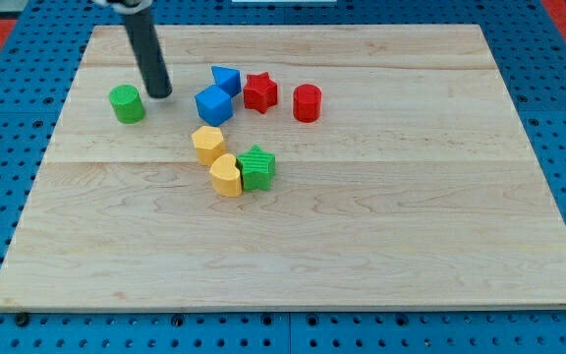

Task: Push the triangle to the right of the cube

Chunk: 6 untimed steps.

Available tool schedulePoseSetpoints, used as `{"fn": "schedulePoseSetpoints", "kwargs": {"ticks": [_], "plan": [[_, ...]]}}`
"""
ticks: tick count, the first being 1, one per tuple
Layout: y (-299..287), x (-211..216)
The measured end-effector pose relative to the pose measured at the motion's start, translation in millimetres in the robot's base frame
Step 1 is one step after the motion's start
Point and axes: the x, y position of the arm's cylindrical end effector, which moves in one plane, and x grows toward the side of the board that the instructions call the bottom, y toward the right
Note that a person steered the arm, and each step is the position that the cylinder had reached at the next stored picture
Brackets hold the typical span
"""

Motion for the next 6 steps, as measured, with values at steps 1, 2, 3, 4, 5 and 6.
{"fn": "schedulePoseSetpoints", "kwargs": {"ticks": [1, 2, 3, 4, 5, 6], "plan": [[28.8, -20.1], [53.4, -19.7], [80.6, -12.6], [99.6, -4.2], [111.9, 12.0], [112.3, 22.4]]}}
